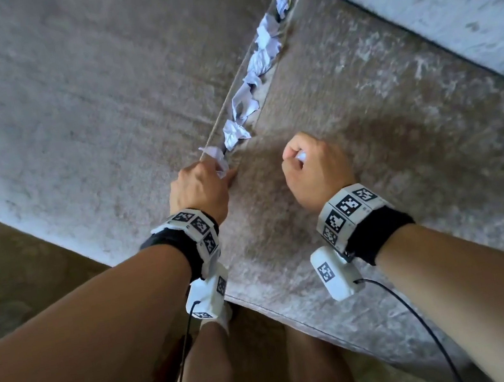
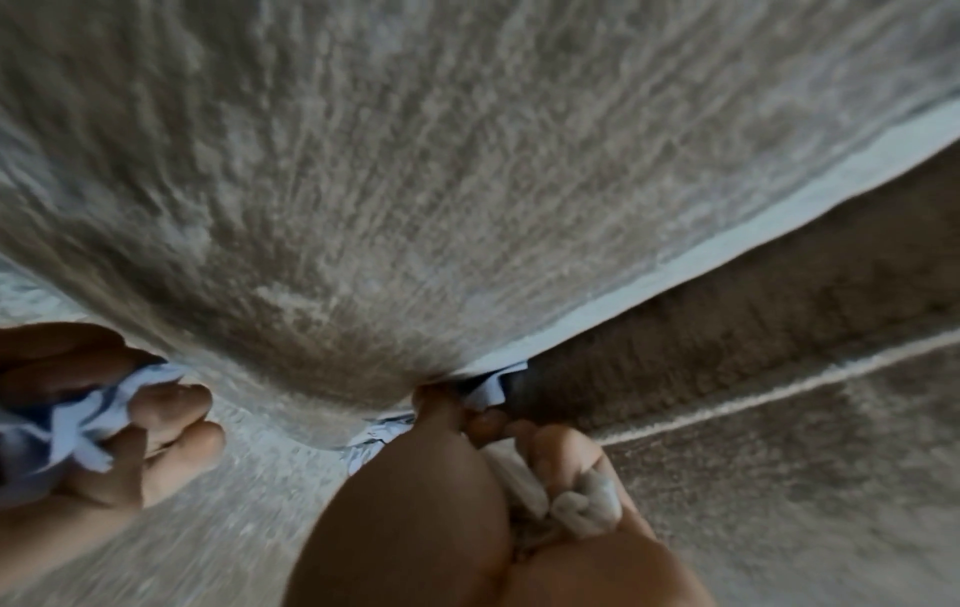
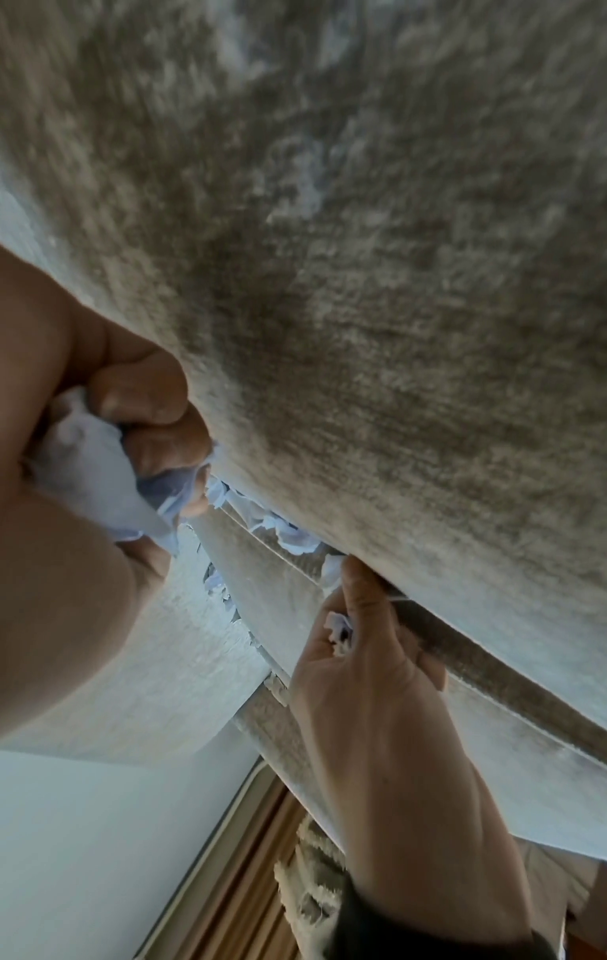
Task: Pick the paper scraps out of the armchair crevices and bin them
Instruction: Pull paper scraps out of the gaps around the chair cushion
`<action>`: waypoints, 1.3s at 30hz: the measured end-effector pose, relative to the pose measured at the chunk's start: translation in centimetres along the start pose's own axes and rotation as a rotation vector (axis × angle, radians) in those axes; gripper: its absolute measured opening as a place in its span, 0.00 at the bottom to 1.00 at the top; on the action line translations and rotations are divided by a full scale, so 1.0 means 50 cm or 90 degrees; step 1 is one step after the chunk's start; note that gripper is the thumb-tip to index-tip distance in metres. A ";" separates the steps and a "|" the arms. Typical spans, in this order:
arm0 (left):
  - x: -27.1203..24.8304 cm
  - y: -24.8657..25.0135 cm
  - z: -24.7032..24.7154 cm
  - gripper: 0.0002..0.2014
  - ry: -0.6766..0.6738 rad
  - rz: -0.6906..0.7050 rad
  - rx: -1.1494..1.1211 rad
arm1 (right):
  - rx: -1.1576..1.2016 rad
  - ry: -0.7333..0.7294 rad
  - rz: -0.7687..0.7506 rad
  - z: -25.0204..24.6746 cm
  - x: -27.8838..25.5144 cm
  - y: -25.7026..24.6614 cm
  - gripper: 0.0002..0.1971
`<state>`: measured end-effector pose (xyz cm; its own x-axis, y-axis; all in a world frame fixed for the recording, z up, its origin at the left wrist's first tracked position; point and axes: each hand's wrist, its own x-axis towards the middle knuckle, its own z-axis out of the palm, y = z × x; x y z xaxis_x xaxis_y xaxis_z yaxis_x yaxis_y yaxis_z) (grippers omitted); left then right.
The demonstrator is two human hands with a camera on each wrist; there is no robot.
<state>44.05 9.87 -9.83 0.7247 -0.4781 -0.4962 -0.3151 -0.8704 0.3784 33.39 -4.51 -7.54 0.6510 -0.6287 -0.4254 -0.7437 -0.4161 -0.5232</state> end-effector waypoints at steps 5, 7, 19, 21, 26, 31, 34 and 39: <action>-0.002 -0.014 0.013 0.02 -0.008 0.037 0.053 | -0.002 -0.012 -0.031 0.002 0.012 -0.004 0.07; -0.006 -0.019 0.013 0.04 -0.001 0.058 0.053 | -0.003 -0.015 -0.037 0.005 0.018 -0.011 0.06; -0.005 -0.034 -0.042 0.08 0.015 -0.056 -0.127 | -0.083 -0.038 -0.050 0.041 0.048 -0.069 0.05; 0.002 -0.040 -0.067 0.10 0.032 -0.050 -0.149 | -0.079 -0.030 -0.046 0.044 0.057 -0.085 0.06; 0.023 -0.041 -0.120 0.05 0.014 0.006 -0.189 | -0.090 -0.059 -0.003 0.031 0.080 -0.126 0.09; 0.053 -0.040 -0.145 0.10 0.006 0.024 -0.195 | -0.131 -0.091 0.007 0.046 0.098 -0.158 0.16; 0.067 -0.042 -0.148 0.06 0.006 0.004 -0.174 | -0.170 -0.104 -0.006 0.064 0.094 -0.158 0.17; 0.079 -0.041 -0.124 0.13 0.008 -0.025 -0.142 | -0.224 -0.129 -0.008 0.095 0.092 -0.140 0.14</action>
<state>51.35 10.52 -7.72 0.7418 -0.4410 -0.5052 -0.1440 -0.8405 0.5224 42.32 -1.36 -9.31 0.6512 -0.4947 -0.5755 -0.7192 -0.6443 -0.2600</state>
